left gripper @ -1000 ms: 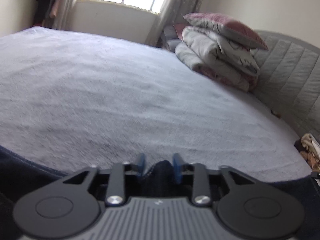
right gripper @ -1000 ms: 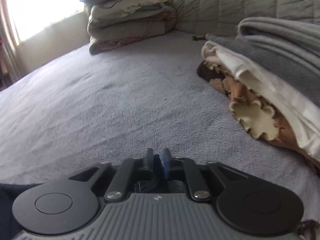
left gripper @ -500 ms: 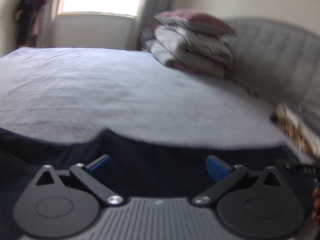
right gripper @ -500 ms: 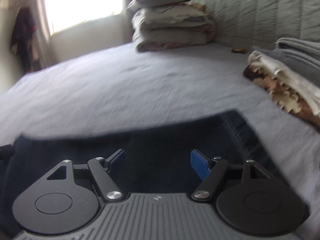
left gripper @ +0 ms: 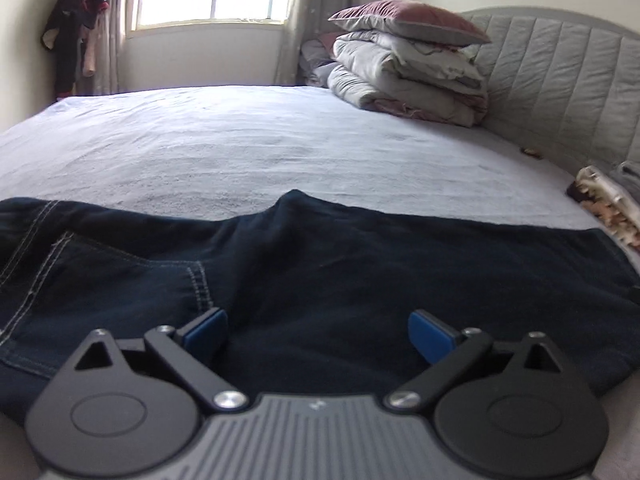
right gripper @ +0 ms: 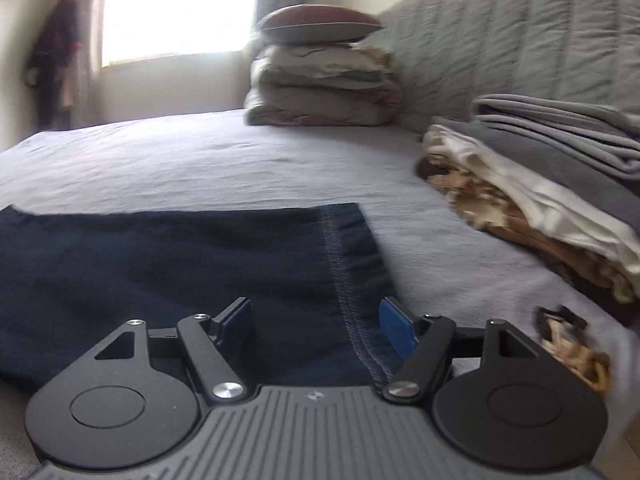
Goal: Fold clothes
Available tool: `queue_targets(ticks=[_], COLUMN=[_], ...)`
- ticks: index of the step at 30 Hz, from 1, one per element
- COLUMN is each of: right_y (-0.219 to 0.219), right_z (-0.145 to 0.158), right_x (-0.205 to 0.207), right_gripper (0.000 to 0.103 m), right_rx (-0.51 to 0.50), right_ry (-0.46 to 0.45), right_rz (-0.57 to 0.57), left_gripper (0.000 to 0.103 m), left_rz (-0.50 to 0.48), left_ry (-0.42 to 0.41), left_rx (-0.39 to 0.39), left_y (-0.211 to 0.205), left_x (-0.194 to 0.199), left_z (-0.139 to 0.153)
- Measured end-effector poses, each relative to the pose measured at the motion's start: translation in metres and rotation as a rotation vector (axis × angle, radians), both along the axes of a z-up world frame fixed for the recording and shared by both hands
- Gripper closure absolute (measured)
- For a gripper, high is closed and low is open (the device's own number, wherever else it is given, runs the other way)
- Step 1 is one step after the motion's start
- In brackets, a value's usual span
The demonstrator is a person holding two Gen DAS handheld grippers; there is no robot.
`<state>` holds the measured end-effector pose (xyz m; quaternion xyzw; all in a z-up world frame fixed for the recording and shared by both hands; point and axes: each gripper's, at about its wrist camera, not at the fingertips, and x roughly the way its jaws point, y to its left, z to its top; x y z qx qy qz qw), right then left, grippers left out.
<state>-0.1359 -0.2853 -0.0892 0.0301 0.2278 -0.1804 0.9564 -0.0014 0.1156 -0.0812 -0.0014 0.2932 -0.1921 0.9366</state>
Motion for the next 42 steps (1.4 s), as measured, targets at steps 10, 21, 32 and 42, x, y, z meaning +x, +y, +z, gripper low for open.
queue_targets(ticks=[10,21,32,42], right_y=[0.039,0.038,0.034,-0.002], right_z=[-0.005,-0.008,0.012,0.009], right_x=[0.003,-0.004,-0.049,-0.079], right_gripper=[0.025,0.023,0.023,0.023], right_rx=[0.064,0.002,0.159,0.447], right_ry=[-0.032,-0.013,-0.068,-0.069], right_rz=[0.056,0.019,-0.023,-0.118], left_gripper=[0.005,0.011,0.000,0.000], left_rz=[0.187,0.285,0.130,0.069], left_ry=[-0.063,-0.041,0.076,0.155], left_rx=[0.026,-0.005,-0.088,-0.095], left_y=[0.070,0.090,0.020,-0.024], left_x=[-0.006,-0.006,-0.015,-0.007], left_z=[0.004,0.012,0.019,0.012])
